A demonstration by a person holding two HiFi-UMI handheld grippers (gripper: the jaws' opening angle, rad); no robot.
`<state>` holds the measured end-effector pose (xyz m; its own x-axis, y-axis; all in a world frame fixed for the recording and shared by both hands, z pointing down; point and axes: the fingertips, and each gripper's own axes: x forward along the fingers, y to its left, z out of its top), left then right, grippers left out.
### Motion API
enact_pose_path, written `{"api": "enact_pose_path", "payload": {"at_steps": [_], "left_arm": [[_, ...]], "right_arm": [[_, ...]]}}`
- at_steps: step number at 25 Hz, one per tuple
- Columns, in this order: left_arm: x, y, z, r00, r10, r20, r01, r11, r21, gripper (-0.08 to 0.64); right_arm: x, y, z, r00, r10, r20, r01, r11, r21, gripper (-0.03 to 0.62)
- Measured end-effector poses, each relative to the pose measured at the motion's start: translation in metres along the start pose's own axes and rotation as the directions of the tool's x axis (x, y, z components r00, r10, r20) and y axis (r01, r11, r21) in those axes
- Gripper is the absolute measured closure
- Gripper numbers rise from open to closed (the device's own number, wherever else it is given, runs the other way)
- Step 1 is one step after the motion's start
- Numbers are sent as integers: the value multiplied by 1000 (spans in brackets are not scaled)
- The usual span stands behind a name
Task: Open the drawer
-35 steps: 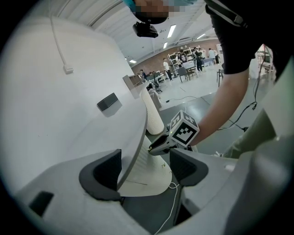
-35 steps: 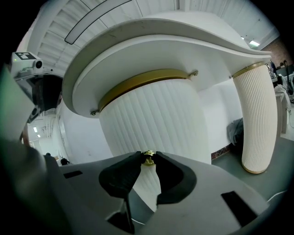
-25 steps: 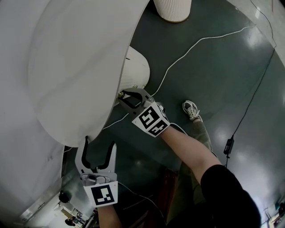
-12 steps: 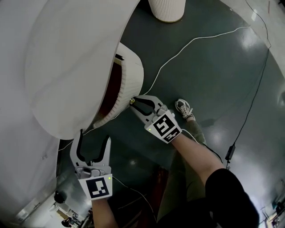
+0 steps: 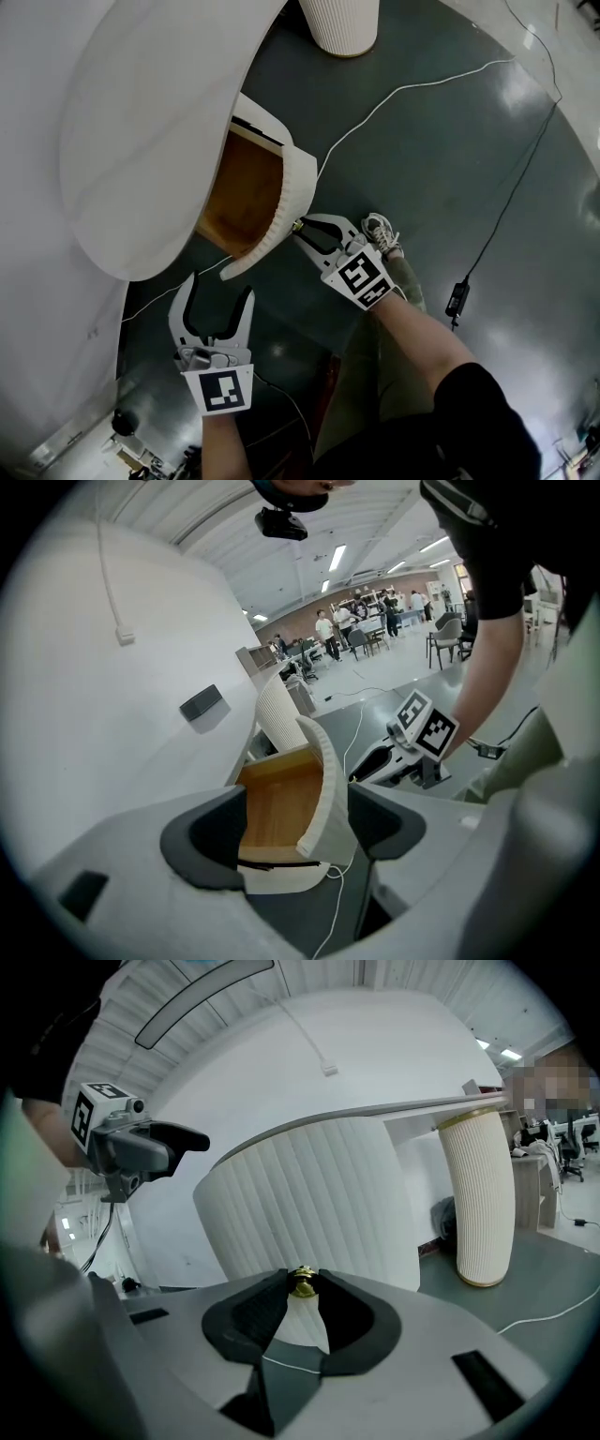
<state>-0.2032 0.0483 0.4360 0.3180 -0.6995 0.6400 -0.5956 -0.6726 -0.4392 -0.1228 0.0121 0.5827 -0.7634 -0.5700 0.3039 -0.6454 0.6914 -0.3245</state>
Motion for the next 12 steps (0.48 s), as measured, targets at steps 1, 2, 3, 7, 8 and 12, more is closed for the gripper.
{"api": "enact_pose_path", "payload": {"at_steps": [1, 2, 3, 7, 8, 12], "left_arm": [[-2, -8, 2, 1000, -1, 8, 1, 1000, -3, 227], [-3, -20, 6, 1000, -1, 15, 1, 1000, -3, 227], [-6, -33, 10, 1000, -1, 20, 1, 1000, -1, 227], [-9, -58, 20, 999, -16, 40, 16, 1000, -12, 227], [-8, -57, 20, 999, -22, 44, 23, 1000, -20, 227], [-7, -64, 24, 997, -41, 62, 44, 998, -51, 227]], "right_arm": [[-7, 0, -4, 1000, -1, -1, 1, 1000, -4, 489], [-18, -1, -9, 1000, -1, 0, 1, 1000, -8, 489], [-31, -2, -15, 1000, -1, 3, 1, 1000, -13, 489], [-57, -2, -23, 1000, -4, 1, 4, 1000, -18, 488], [-57, -2, -23, 1000, -3, -4, 3, 1000, -19, 488], [-63, -3, -24, 1000, 1, -28, -2, 1000, -29, 488]]}}
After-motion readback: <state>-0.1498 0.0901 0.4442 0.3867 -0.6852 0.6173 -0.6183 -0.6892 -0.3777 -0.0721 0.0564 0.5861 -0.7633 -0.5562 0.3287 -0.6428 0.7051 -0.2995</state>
